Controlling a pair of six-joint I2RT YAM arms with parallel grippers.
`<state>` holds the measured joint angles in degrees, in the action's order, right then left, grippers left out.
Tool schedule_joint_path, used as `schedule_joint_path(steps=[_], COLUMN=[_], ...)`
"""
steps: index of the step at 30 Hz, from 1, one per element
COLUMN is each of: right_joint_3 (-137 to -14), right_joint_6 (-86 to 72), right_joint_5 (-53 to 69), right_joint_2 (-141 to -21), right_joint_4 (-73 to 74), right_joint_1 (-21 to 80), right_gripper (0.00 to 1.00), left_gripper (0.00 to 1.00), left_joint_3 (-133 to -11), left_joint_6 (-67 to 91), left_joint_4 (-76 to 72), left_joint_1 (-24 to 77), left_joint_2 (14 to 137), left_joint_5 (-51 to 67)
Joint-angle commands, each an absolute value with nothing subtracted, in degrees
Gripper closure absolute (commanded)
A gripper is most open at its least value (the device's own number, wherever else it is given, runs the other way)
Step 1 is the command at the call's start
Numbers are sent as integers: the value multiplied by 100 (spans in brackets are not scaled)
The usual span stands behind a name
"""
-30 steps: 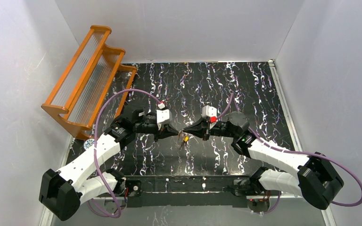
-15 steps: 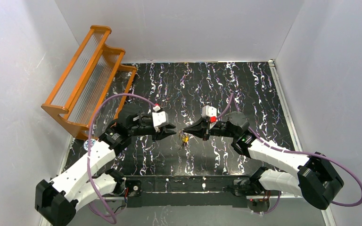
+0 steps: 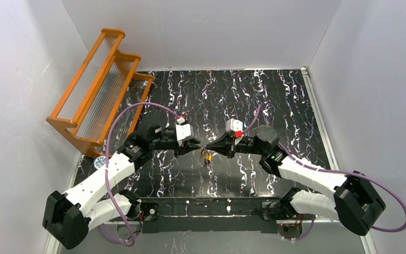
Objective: Put the keys on the keyring
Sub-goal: Adjust the key on the keyring.
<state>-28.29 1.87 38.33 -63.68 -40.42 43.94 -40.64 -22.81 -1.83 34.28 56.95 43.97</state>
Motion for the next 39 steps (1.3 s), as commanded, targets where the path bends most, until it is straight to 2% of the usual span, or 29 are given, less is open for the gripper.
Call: schedule_joint_path(steps=[1,3,5,16,20,24,31,39], right_joint_3=[-3103,-3106,-3122,-3125,-3111,-3105,-3110,-3124], right_joint_6=[246,244,243,193,193,193,193,202], right_joint_5=[3891,3901,3905,3998,3992,3997,3990,3983], right_joint_2=[-6299,-6305,-6310,-6361,-6340,-6333,-6337,-6330], right_joint_4=[-4355,-4372,-4385,-4456,-4448,-4439,-4438,-4438], right_joint_1=[4377,4369,4373,4376,4382,4378,4376,4381], right_gripper=[99,99,99,99,99,99,99,99], left_gripper=[85,95,100,100,81,74,72,78], left_joint_3=[-3982,-3866,-3776,-3501,-3580,-3599,-3513,-3550], left_joint_6=[-2144,-2126,-2118,-2378,-2408,-2257,-1815,-1829], left_joint_4=[-634,-788,-834,-819,-809,-902,-1414,-1375], left_joint_1=[3489,3504,3507,3696,3765,3764,3770,3770], left_joint_2=[5725,5709,5713,5817,5722,5456,5184,5434], left_joint_5=[4752,4781,4796,4659,4586,4312,4070,4213])
